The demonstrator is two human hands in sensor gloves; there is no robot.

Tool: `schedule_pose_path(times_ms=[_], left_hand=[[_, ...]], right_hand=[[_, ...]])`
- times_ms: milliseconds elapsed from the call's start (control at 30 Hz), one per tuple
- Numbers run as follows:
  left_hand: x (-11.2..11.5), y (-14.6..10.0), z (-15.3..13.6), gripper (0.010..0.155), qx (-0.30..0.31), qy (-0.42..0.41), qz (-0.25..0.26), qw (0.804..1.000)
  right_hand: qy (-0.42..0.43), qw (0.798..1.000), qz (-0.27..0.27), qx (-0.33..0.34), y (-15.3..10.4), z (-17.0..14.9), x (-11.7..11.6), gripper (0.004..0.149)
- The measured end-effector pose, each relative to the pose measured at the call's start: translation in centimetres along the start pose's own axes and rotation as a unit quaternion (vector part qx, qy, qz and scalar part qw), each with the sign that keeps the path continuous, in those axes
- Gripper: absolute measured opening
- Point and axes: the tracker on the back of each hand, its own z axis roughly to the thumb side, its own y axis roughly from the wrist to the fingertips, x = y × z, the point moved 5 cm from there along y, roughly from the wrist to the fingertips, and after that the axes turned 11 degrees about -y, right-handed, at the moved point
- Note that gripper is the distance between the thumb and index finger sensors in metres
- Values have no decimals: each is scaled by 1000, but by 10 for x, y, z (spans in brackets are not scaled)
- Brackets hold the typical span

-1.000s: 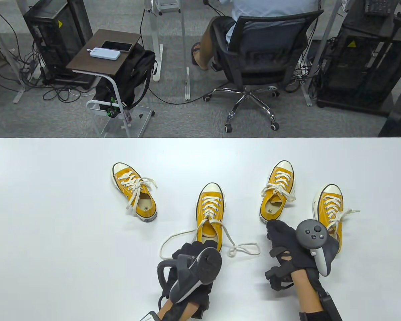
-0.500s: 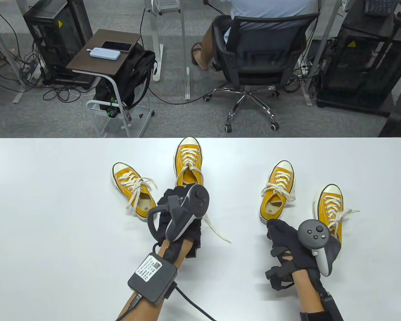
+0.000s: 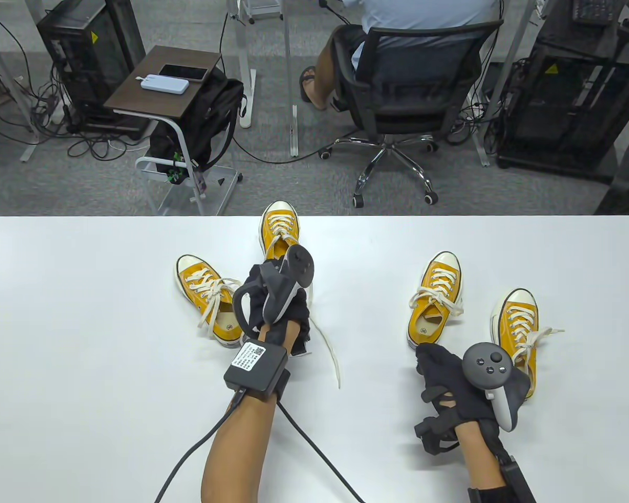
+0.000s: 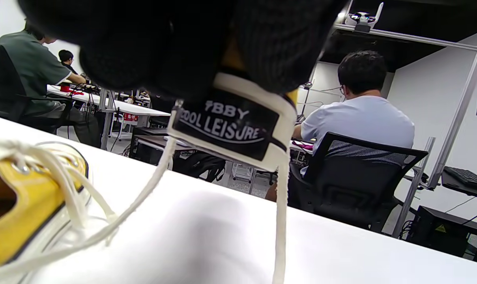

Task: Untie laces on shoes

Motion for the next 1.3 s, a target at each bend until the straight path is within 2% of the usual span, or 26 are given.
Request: schedule_pose_path(times_ms=[367, 633, 767, 867, 1000, 1067, 1167, 1233, 1300], left_hand=[[53, 6, -19, 41, -11, 24, -32, 999], [76, -2, -40, 41, -23, 25, -40, 999], [90, -5, -51, 42, -50, 57, -69, 995], [89, -8, -49, 44, -36, 46, -51, 997], [82, -10, -48, 64, -44, 53, -68, 995], [71, -12, -43, 68, -36, 39, -59, 997], [45, -18, -31, 68, -12, 13, -64, 998], [25, -21, -27, 67, -18, 7, -82, 996], [-1, -25, -26, 66, -12, -20, -81, 996]], right_hand=[[-1, 1000, 2, -3, 1, 1, -1, 44], [-9, 1000, 9, 0, 1, 4, -6, 44], [-8, 1000, 13, 2, 0, 5, -7, 44], [-5, 1000, 14, 3, 0, 5, -7, 44], [-2, 1000, 14, 5, 0, 6, -7, 44], [-1, 1000, 15, 5, 0, 6, -8, 44], [0, 1000, 15, 5, 0, 6, -7, 44], [2, 1000, 15, 6, 0, 6, -7, 44], [0, 1000, 17, 7, -1, 6, -7, 44]])
